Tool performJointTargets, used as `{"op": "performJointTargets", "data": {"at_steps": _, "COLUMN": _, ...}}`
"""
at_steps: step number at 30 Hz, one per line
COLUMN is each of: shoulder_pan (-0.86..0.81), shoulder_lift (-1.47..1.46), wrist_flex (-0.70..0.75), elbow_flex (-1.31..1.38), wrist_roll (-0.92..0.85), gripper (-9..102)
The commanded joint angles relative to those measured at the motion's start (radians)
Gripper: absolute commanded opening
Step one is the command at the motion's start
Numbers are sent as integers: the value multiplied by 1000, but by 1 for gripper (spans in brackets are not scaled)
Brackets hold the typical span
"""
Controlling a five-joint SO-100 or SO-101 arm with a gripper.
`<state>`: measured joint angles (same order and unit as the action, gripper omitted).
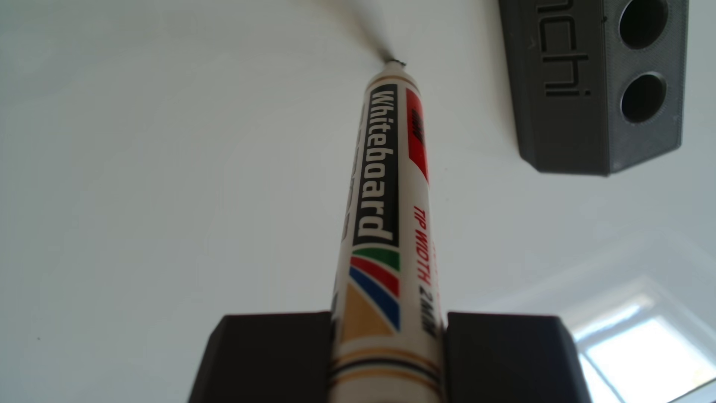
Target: Draw a face
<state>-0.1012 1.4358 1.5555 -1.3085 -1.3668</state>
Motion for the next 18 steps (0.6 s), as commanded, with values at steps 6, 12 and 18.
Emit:
{"op": "performJointTargets", "data": {"at_steps": 6, "shoulder_pan": -11, "shoulder_lift": 60, "wrist_flex": 69, "elbow_flex": -2, "wrist_roll": 3, "gripper": -1}}
{"op": "performJointTargets", "data": {"at_steps": 12, "shoulder_pan": -11, "shoulder_lift": 109, "wrist_flex": 114, "elbow_flex": -3, "wrist_roll": 0, "gripper": -1}}
{"op": "performJointTargets", "data": {"at_steps": 18, "shoulder_pan": -11, "shoulder_lift": 170, "wrist_flex": 120, "elbow_flex": -63, "wrist_roll": 0, "gripper": -1}}
